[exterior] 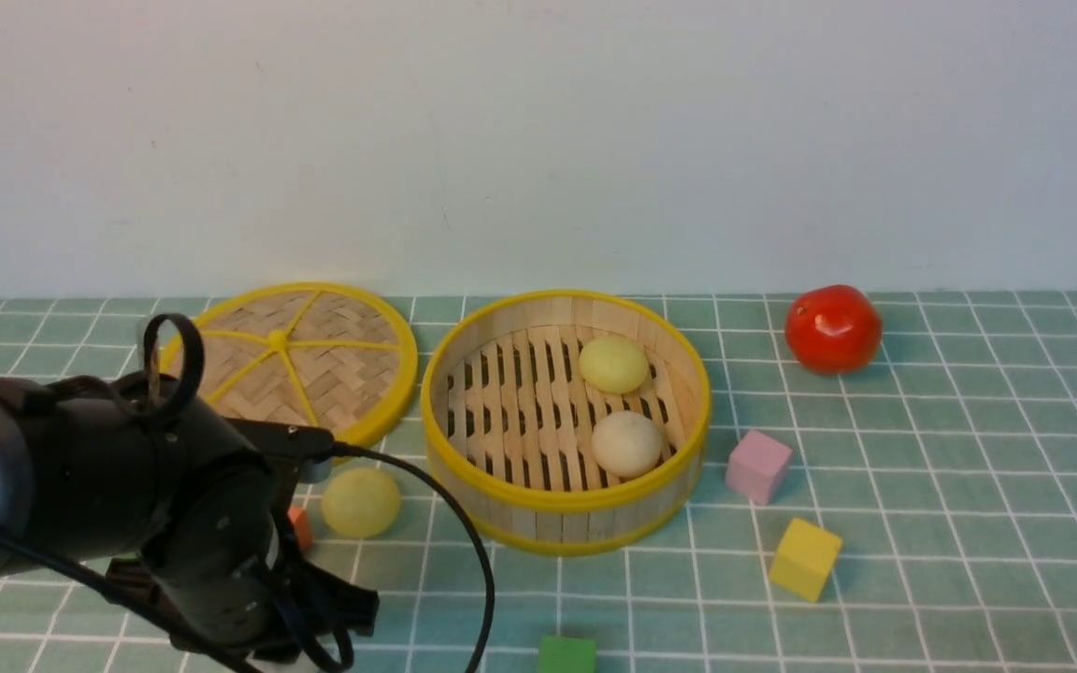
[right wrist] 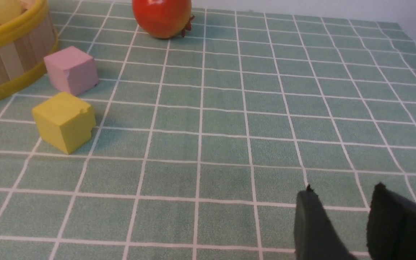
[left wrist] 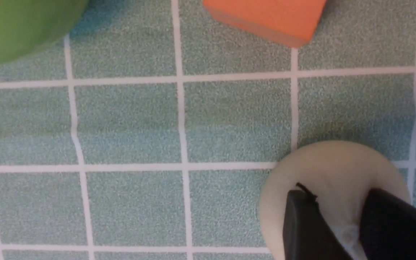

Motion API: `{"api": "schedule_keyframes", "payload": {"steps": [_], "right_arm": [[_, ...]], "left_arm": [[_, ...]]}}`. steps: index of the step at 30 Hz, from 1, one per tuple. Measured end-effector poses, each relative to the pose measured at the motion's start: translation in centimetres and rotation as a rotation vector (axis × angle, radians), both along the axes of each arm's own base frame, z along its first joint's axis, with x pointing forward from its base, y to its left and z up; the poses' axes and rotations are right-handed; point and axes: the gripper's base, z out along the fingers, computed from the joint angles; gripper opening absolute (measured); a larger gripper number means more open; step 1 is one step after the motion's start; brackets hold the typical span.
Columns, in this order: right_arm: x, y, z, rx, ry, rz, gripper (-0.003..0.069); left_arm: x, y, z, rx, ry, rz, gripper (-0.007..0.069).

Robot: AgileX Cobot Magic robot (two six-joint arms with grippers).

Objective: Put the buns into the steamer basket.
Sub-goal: Use the left arm to grab a steamed stuffed bun, then use the left arm to put the steamed stuffed bun into the steamer

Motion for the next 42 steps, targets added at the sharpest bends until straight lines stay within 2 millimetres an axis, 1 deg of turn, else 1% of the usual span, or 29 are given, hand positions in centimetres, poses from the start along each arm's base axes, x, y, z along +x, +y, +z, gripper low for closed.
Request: {"api": "schedule_keyframes", "payload": {"steps": [3, 6, 7, 9, 11, 13, 14, 15, 19, 22, 23, 25, 26, 27, 28, 29, 30, 31, 32, 34, 35, 36, 38, 40, 41, 42], "right_arm": [[0.0, 0.0, 0.0, 0.0, 0.0, 0.0, 0.0238], [0.0, 0.0, 0.0, 0.0, 0.0, 0.0, 0.0238], [0.0, 0.0, 0.0, 0.0, 0.0, 0.0, 0.0238], [0.0, 0.0, 0.0, 0.0, 0.0, 0.0, 0.0238], [0.0, 0.0, 0.0, 0.0, 0.0, 0.0, 0.0238], [0.0, 0.0, 0.0, 0.0, 0.0, 0.0, 0.0238], [0.0, 0.0, 0.0, 0.0, 0.0, 0.0, 0.0238], [0.0, 0.0, 0.0, 0.0, 0.0, 0.0, 0.0238], [0.0, 0.0, 0.0, 0.0, 0.0, 0.0, 0.0238], [0.0, 0.0, 0.0, 0.0, 0.0, 0.0, 0.0238], [0.0, 0.0, 0.0, 0.0, 0.0, 0.0, 0.0238], [0.0, 0.0, 0.0, 0.0, 0.0, 0.0, 0.0238], [0.0, 0.0, 0.0, 0.0, 0.0, 0.0, 0.0238], [0.0, 0.0, 0.0, 0.0, 0.0, 0.0, 0.0238], [0.0, 0.0, 0.0, 0.0, 0.0, 0.0, 0.0238], [0.0, 0.0, 0.0, 0.0, 0.0, 0.0, 0.0238], [0.0, 0.0, 0.0, 0.0, 0.0, 0.0, 0.0238], [0.0, 0.0, 0.0, 0.0, 0.0, 0.0, 0.0238], [0.0, 0.0, 0.0, 0.0, 0.0, 0.0, 0.0238], [0.0, 0.0, 0.0, 0.0, 0.0, 0.0, 0.0238], [0.0, 0.0, 0.0, 0.0, 0.0, 0.0, 0.0238], [0.0, 0.0, 0.0, 0.0, 0.0, 0.0, 0.0238], [0.0, 0.0, 0.0, 0.0, 0.0, 0.0, 0.0238], [0.0, 0.0, 0.0, 0.0, 0.0, 0.0, 0.0238], [0.0, 0.0, 0.0, 0.0, 0.0, 0.0, 0.0238], [0.0, 0.0, 0.0, 0.0, 0.0, 0.0, 0.0238]], "left_arm": [[0.1, -0.1, 0.0, -0.001, -0.005, -0.002, 0.016], [0.1, -0.1, 0.0, -0.003, -0.002, 0.001, 0.0062], [0.1, 0.0, 0.1, 0.0, 0.004, 0.005, 0.0018], [0.2, 0.0, 0.5, 0.019, 0.024, 0.015, -0.0008], [0.3, 0.0, 0.8, 0.027, 0.033, 0.02, -0.0008], [1.2, -0.4, 2.3, 0.034, 0.046, 0.035, -0.0008], [1.3, -0.5, 2.4, 0.033, 0.048, 0.035, -0.0008], [2.1, -1.0, 3.8, 0.017, 0.033, 0.034, -0.0008], [4.1, -2.7, 7.6, -0.08, -0.024, -0.01, -0.0008], [5.8, -4.4, 10.5, -0.197, -0.098, -0.052, -0.0008], [6.2, -4.8, 10.8, -0.218, -0.108, -0.062, -0.0008], [7.7, -5.9, 11.7, -0.265, -0.154, -0.085, -0.0008], [8.5, -6.4, 11.7, -0.279, -0.167, -0.09, -0.0008], [8.7, -6.5, 11.4, -0.278, -0.162, -0.089, -0.0008], [9.9, -7.2, 11.2, -0.297, -0.178, -0.092, -0.0008], [10.8, -7.7, 10.4, -0.304, -0.173, -0.09, -0.0008], [11.0, -7.8, 10.4, -0.308, -0.177, -0.09, -0.0007], [12.2, -8.6, 9.1, -0.318, -0.165, -0.082, -0.0004], [12.2, -8.6, 9.1, -0.318, -0.166, -0.082, -0.0004], [13.5, -9.4, 7.2, -0.33, -0.134, -0.07, 0.0003], [13.8, -9.7, 6.5, -0.334, -0.12, -0.064, 0.0009], [13.9, -9.7, 6.2, -0.335, -0.115, -0.062, 0.0011], [14.2, -10.1, 4.9, -0.346, -0.08, -0.041, 0.0038], [14.3, -10.1, 4.3, -0.35, -0.064, -0.019, 0.007], [14.3, -10.2, 4.2, -0.35, -0.063, -0.016, 0.0074], [14.3, -10.2, 4.2, -0.352, -0.063, -0.01, 0.0118]]}}
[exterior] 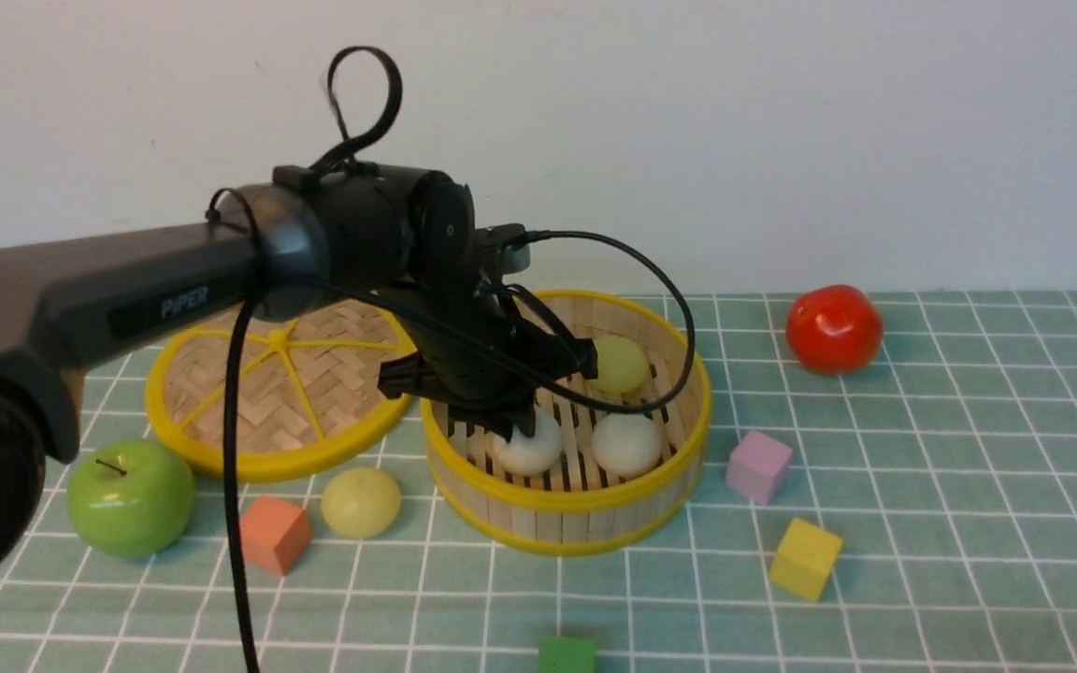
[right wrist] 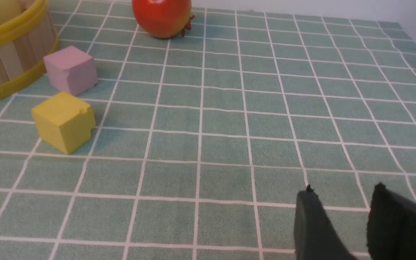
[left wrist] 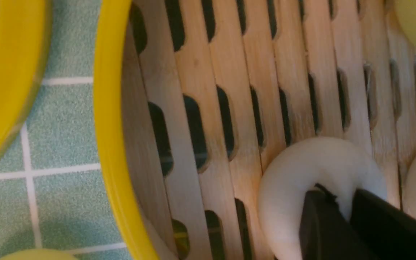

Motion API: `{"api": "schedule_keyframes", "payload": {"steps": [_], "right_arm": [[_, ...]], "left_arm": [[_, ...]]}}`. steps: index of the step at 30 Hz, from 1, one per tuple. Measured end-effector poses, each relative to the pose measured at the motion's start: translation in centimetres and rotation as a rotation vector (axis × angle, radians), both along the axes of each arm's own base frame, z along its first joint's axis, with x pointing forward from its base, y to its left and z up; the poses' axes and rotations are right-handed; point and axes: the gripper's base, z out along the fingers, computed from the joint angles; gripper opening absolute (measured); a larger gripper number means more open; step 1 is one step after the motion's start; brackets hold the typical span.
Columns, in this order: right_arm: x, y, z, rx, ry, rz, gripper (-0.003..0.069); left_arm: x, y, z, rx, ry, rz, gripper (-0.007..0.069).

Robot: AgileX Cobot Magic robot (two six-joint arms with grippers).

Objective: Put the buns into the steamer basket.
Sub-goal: Use the left arm to put the steamed stuffed bun into the steamer, then use the left arm to grab a steamed stuffed bun

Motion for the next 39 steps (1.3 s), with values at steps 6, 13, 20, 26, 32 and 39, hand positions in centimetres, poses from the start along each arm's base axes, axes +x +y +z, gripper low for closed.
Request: {"api": "schedule_keyframes", "payload": {"steps": [6, 13, 20, 26, 32, 39], "right_arm": [[0.0, 0.0, 0.0, 0.0, 0.0, 0.0, 0.0238], [0.0, 0.0, 0.0, 0.0, 0.0, 0.0, 0.0238], [0.0, 0.0, 0.0, 0.0, 0.0, 0.0, 0.0238], [0.0, 0.0, 0.0, 0.0, 0.0, 0.0, 0.0238], [0.0, 0.0, 0.0, 0.0, 0.0, 0.0, 0.0238], [0.0, 0.0, 0.0, 0.0, 0.0, 0.0, 0.0238]], "left_arm": [[-0.5, 0.2, 1.0, 0.01, 0.02, -0.011, 0.0347], [-3.7, 2.6, 8.4, 0.105, -0.035, -0.057, 0.0444], [-9.3, 7.4, 14.2, 0.203, -0.16, 0.06, 0.0391], [-12.1, 9.2, 8.7, 0.256, -0.074, 0.116, 0.0302], [-11.5, 8.8, 4.0, 0.265, -0.032, 0.131, 0.0268], [-7.8, 7.0, 2.5, 0.258, -0.078, 0.104, 0.0266]]}}
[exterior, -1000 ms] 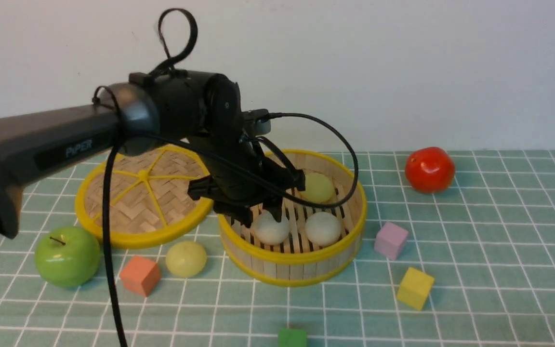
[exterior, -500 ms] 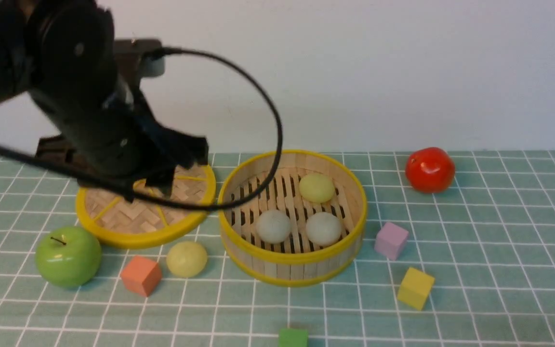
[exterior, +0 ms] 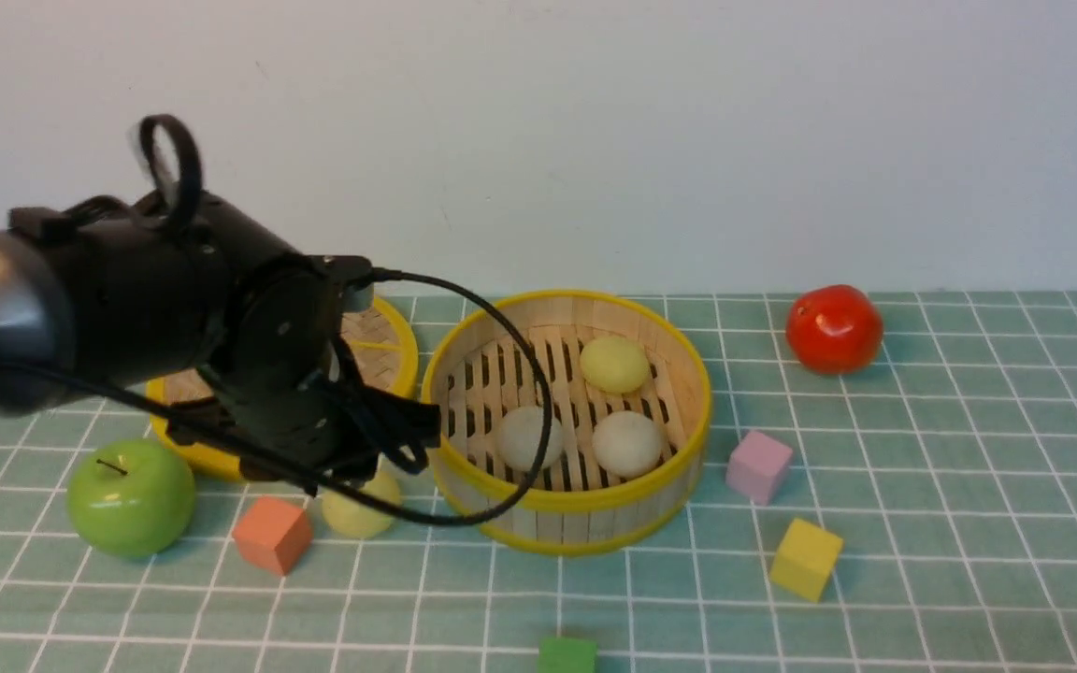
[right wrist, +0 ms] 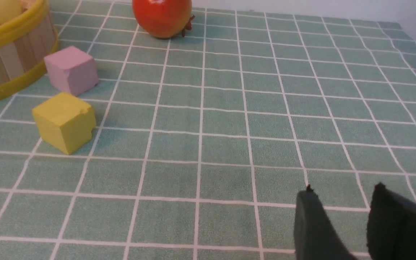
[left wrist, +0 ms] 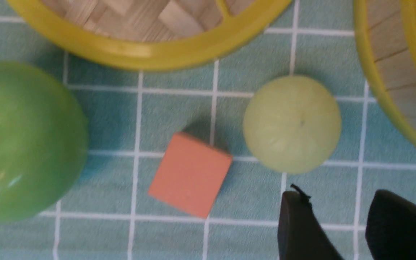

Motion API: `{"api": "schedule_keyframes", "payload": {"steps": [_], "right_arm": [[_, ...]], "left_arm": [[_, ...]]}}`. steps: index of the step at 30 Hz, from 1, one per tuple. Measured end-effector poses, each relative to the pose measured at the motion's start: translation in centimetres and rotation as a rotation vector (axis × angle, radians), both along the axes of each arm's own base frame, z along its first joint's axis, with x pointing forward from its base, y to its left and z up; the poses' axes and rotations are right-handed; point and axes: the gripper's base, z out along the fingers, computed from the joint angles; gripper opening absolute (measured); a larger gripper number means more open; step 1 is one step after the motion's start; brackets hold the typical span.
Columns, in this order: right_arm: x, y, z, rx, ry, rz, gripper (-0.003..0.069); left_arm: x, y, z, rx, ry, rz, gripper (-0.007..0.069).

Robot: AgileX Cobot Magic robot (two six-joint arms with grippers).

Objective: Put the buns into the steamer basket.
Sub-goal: Use the left arm to grab a steamed stuffed bun

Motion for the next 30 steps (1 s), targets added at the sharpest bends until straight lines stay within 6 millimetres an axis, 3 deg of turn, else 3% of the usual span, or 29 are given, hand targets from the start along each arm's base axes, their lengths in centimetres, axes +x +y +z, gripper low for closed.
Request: {"api": "schedule_keyframes", "payload": {"steps": [8, 21, 30], "right_arm": [[0.0, 0.0, 0.0, 0.0, 0.0, 0.0, 0.0238], [0.0, 0.0, 0.0, 0.0, 0.0, 0.0, 0.0238], [0.0, 0.0, 0.0, 0.0, 0.0, 0.0, 0.0238]], "left_arm": [[3.9, -1.4, -1.8, 0.095, 0.013, -0.024, 0.0266], [5.0, 0.2, -3.7, 0.029, 0.128, 0.017, 0.0266], [5.3, -0.1, -5.0, 0.023, 0.144, 0.009, 0.0262]]}}
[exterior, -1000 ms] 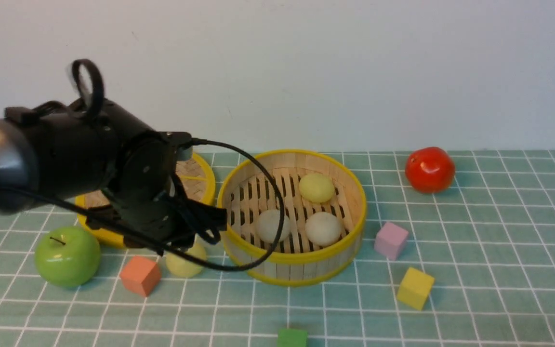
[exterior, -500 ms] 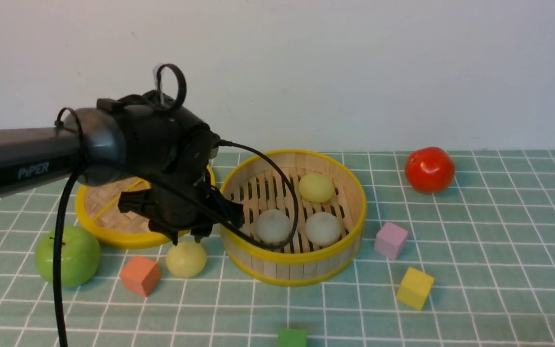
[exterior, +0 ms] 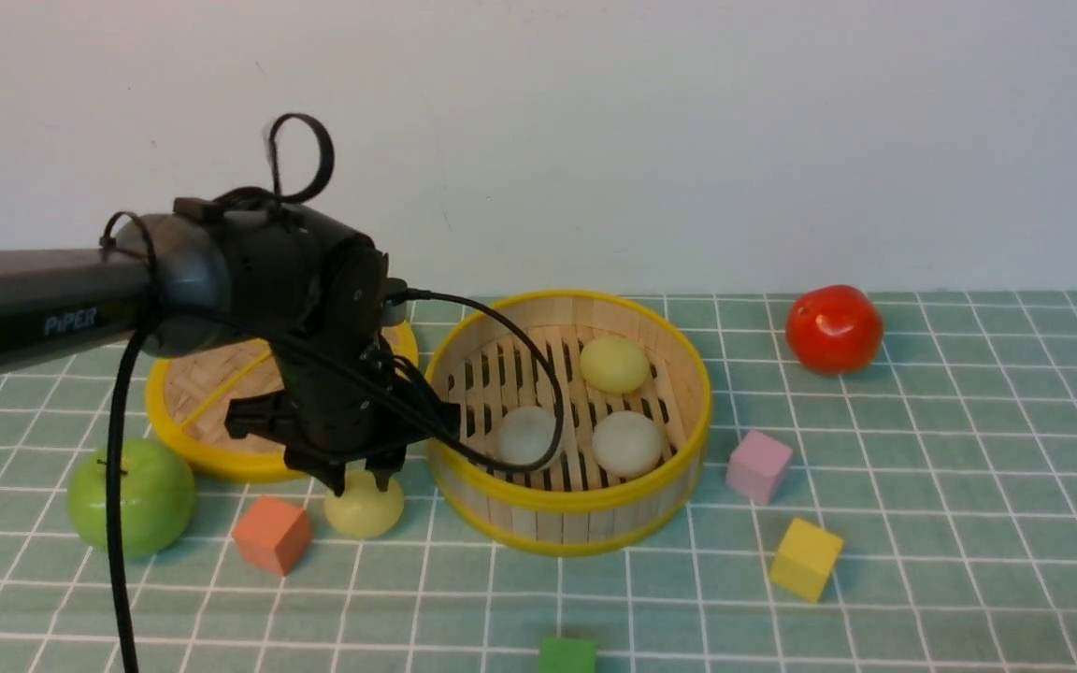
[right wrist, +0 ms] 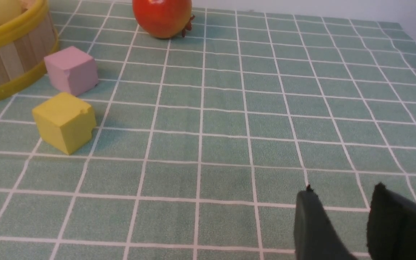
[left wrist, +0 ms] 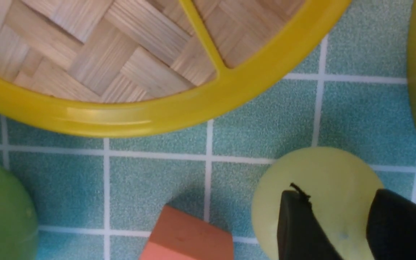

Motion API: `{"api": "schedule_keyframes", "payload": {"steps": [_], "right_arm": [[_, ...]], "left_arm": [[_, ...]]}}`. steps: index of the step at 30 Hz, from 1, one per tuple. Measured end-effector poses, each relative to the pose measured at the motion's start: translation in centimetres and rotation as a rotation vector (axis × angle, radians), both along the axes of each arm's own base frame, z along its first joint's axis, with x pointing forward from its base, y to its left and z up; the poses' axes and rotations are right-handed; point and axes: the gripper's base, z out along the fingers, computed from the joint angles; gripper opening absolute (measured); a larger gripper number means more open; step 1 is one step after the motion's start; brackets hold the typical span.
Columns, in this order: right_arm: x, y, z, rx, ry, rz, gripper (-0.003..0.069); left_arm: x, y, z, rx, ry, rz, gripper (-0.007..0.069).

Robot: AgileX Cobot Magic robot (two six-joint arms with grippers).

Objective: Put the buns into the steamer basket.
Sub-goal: Use the left arm to grab a steamed stuffed bun, then use the left arm to put the steamed stuffed bun into the steamer

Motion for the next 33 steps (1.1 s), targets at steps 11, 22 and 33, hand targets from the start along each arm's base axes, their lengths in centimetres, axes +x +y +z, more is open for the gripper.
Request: {"api": "schedule_keyframes", "payload": {"steps": [11, 22, 33], "right_arm": [[0.0, 0.0, 0.0, 0.0, 0.0, 0.0, 0.0238], [0.0, 0.0, 0.0, 0.0, 0.0, 0.0, 0.0238], [0.0, 0.0, 0.0, 0.0, 0.0, 0.0, 0.0238]], "left_arm": [[0.1, 0.0, -0.4, 0.014, 0.009, -0.005, 0.0024], [1.3, -0.7, 9.1, -0.067, -0.144, -0.036, -0.0013], [5.5, -4.2, 7.0, -0.229, -0.214, -0.167, -0.0004]]}}
